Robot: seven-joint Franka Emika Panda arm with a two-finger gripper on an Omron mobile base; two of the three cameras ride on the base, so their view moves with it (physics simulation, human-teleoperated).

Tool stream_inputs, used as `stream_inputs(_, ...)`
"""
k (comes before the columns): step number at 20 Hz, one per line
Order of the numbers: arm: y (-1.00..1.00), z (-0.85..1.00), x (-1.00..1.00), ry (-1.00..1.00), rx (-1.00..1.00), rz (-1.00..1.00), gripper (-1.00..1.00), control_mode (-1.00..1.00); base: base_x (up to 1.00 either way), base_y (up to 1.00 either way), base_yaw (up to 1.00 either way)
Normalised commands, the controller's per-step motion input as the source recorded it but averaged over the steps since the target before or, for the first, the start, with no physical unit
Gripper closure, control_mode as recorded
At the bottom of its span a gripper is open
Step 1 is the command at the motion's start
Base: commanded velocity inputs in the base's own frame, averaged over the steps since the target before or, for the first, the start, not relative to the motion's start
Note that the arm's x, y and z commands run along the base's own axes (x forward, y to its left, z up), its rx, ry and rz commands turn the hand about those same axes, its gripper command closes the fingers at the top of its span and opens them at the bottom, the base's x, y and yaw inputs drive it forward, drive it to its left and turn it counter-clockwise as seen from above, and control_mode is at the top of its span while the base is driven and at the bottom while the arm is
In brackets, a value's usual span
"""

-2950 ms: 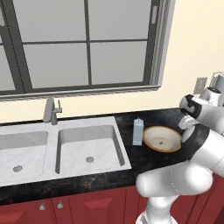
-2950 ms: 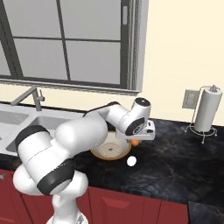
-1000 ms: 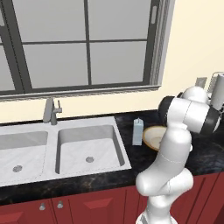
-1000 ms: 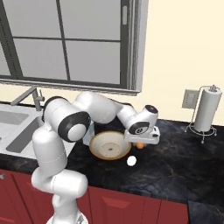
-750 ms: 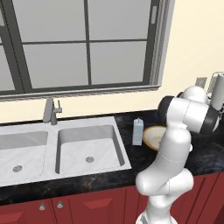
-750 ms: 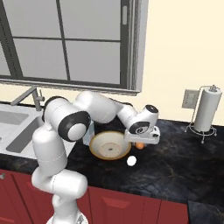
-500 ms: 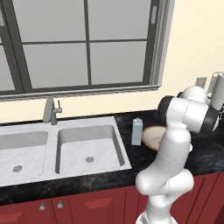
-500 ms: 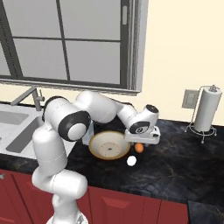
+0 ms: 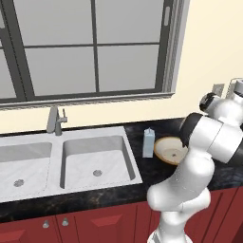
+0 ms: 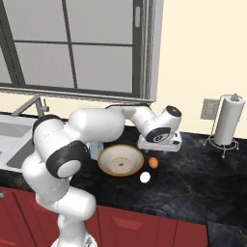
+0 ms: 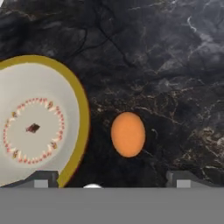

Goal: Gather the eggs and milk located in the vicinity of the sink area and place them right next to the bowl.

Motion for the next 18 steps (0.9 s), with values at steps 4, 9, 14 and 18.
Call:
stream_inputs(4, 0.44, 0.94, -0.95, -0.13, -0.01, 0.00, -1.00, -1.00, 0.00, 0.00, 0.00)
stream_inputs(9, 0.78, 0.76, -1.00, -0.09, -0.06, 0.00, -1.00, -1.00, 0.00, 0.00, 0.00)
stream_inputs(14, 0.96, 0.68, -0.88, 0.00, -0.08, -0.01, -1.00, -1.00, 0.00, 0.00, 0.00)
stream_inputs(18, 0.93, 0.48, -0.60, 0.09, -0.06, -0.11, -1.00, -1.00, 0.00, 0.00, 0.00)
